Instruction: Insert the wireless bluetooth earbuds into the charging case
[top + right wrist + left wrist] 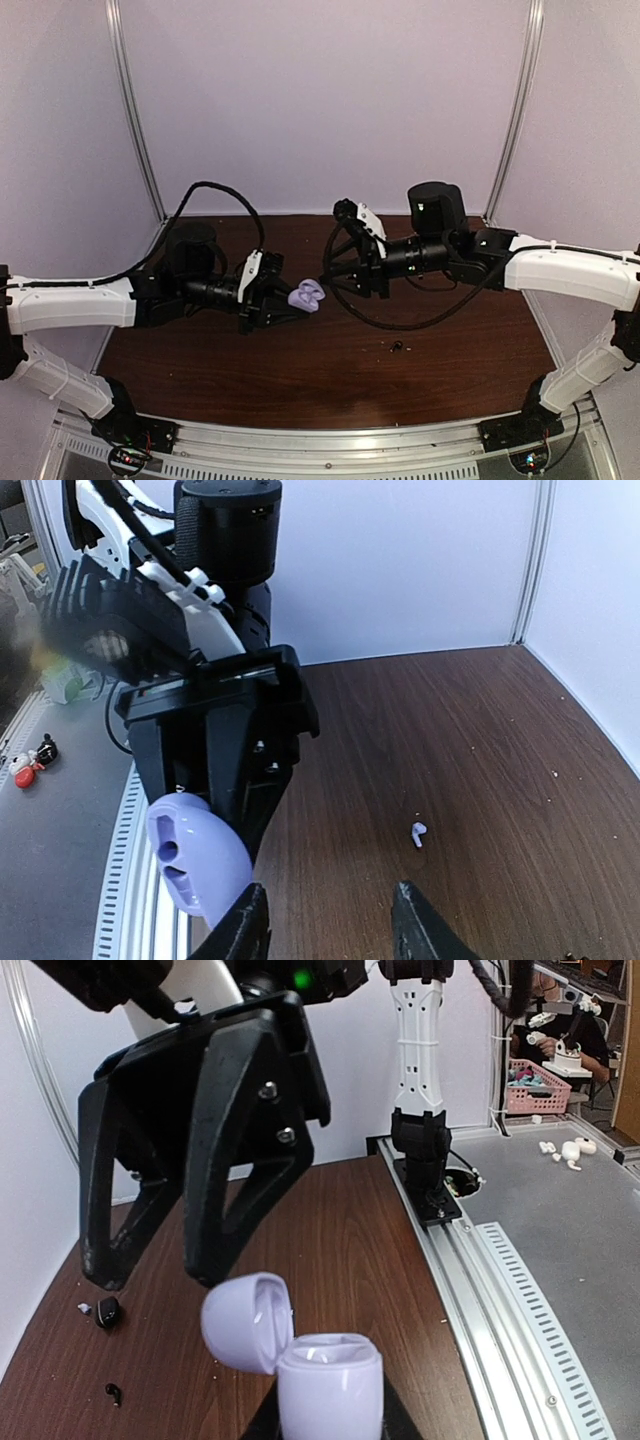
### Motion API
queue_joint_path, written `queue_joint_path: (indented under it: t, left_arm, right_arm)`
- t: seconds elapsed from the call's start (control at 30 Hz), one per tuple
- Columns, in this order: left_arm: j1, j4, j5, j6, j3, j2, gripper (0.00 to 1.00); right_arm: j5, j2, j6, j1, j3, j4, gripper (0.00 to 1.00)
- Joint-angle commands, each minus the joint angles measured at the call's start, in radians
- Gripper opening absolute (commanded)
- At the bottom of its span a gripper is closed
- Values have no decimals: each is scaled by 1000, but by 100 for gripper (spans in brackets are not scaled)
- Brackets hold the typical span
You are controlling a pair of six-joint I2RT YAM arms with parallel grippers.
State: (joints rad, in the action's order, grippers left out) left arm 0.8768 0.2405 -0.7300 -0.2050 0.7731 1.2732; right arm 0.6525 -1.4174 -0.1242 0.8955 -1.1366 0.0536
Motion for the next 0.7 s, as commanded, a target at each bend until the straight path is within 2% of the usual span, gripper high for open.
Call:
queue_joint_path:
  t: [0.0, 0.17, 0.3, 0.5, 0.67]
  left_arm:
    - [10, 78, -34, -8, -8, -29, 0]
    - [5, 131, 1, 59, -27, -23, 0]
    - [-12, 209, 27, 123, -48, -28, 0]
    - [-40, 327, 67, 202, -80, -35, 0]
    - [-48, 326, 87, 202, -82, -44, 0]
  right_arm:
    - [-46, 13, 23, -13, -3, -39, 44]
    - [9, 36, 73, -50, 23, -111, 49]
    - [22, 47, 192, -171, 67, -216, 55]
    - [-147, -83, 305, -378, 17, -245, 59]
    - [-311, -269, 277, -478, -126, -150, 57]
